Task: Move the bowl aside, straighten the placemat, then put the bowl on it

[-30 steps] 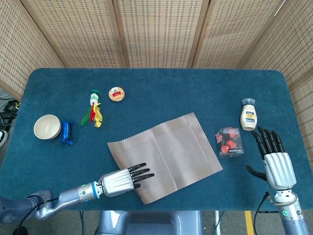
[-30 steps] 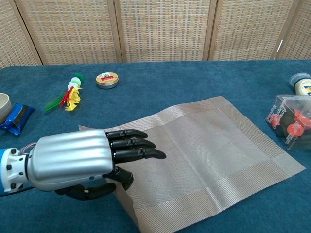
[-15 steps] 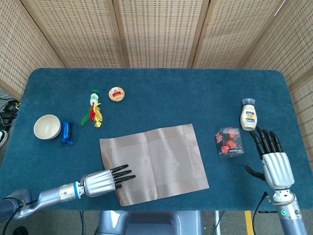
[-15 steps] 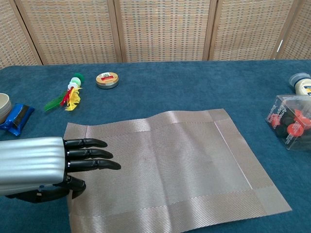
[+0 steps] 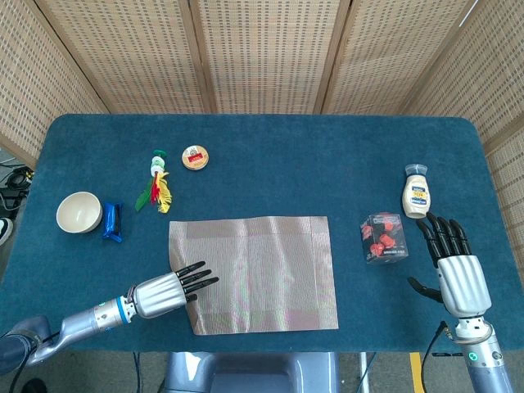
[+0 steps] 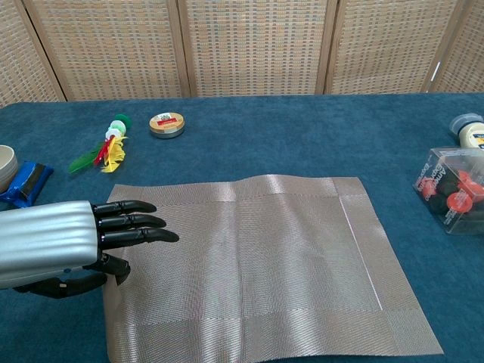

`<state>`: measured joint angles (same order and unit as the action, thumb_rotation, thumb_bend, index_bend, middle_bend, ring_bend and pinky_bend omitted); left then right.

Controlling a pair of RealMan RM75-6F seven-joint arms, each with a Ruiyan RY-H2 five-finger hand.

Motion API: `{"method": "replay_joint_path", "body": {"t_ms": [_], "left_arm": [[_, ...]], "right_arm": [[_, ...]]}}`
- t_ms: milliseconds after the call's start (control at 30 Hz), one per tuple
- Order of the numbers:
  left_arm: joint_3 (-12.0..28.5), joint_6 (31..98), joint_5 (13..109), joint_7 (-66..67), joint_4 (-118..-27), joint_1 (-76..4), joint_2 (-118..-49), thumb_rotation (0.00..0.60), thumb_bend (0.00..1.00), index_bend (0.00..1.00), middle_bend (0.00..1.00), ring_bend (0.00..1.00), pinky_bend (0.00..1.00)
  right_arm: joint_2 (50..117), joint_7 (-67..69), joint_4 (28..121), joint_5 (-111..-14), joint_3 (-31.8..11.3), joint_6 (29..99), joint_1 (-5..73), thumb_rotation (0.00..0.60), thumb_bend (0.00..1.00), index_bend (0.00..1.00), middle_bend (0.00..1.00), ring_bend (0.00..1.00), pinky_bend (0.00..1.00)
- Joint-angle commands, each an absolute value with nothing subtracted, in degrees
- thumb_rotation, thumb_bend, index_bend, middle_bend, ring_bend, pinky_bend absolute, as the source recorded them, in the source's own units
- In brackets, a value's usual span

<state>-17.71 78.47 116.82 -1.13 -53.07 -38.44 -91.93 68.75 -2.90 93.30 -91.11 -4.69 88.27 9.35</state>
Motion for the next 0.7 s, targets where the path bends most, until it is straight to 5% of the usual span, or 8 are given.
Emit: {"method": "replay_joint_path", "body": {"t_ms": [33,400,500,567,700], "left_arm": [[-17.36,78.7,116.81,-1.45,-52.62,-38.46,-92.41,0.6,0.62,0.81,0.0,0.0,0.0],[-16.95,78.56,117.22,-0.27,-52.75,-38.91,-92.9,0.6,0.57,0.76,0.0,0.0,0.0],[-17.38,78.35,117.26,-0.67,-52.91,-38.9,-92.27,0.6,0.15,0.33,0.0,0.0,0.0],[-17.81,78.16,117.31,-1.22,-53.13,-38.93,-91.57,0.6,0.0,0.04,0.0,0.0,0.0],[-18.29,80.01,117.02,-2.97,-54.31,-38.43,-88.78,0.6,0.0,0.0,0.0,0.0,0.0]], "right_arm": [[68.69,-2.86,93.28,-91.13,-4.73,88.26,9.32,0.6,0.0,0.04,0.0,0.0,0.0],[68.54,-2.59,93.39,-91.25,-4.92,88.32,9.24,0.6,0.0,0.04,0.0,0.0,0.0],[68.54,-2.59,93.38,-91.23,-4.94,88.26,9.24,0.6,0.0,0.04,0.0,0.0,0.0],[68.54,-2.61,93.37,-91.17,-4.95,88.17,9.25,0.6,0.0,0.04,0.0,0.0,0.0],[68.63,-2.75,93.42,-91.21,-4.86,87.88,9.33,0.6,0.0,0.04,0.0,0.0,0.0]]}}
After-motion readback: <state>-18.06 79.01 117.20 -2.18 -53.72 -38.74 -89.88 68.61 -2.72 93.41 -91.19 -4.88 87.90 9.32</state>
